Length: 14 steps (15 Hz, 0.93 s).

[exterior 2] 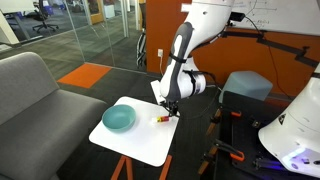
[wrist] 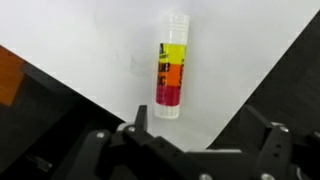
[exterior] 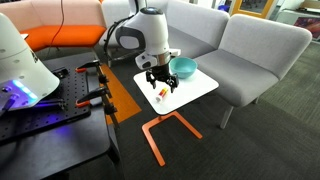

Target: Remove the glue stick from the bowl

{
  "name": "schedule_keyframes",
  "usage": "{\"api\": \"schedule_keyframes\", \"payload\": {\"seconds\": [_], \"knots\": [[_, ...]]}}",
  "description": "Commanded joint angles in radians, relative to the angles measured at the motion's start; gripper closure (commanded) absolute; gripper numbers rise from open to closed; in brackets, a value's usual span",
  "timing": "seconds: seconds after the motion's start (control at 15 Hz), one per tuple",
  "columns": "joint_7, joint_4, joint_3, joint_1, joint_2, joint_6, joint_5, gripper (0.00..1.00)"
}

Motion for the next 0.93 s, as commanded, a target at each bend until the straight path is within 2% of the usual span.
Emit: {"api": "schedule_keyframes", "payload": {"seconds": [0.0,0.07,0.4,0.47,0.67,0.8,0.87], "knots": [[-0.012,-0.056,-0.070,0.101,-0.082,0.005,0.033,0.00],[-0.006,-0.066,-0.104,0.140,-0.104,-0.015,0.042,0.00],[-0.009,-0.122,-0.181,0.223,-0.214,-0.091,0.045,0.00],[0.009,-0.129,-0.214,0.255,-0.226,-0.112,0.036,0.00],[0.019,-0.139,-0.251,0.294,-0.257,-0.149,0.028,0.00],[0.010,-0.144,-0.249,0.297,-0.270,-0.141,0.025,0.00],[0.033,-0.142,-0.297,0.350,-0.263,-0.154,0.026,0.00]]}}
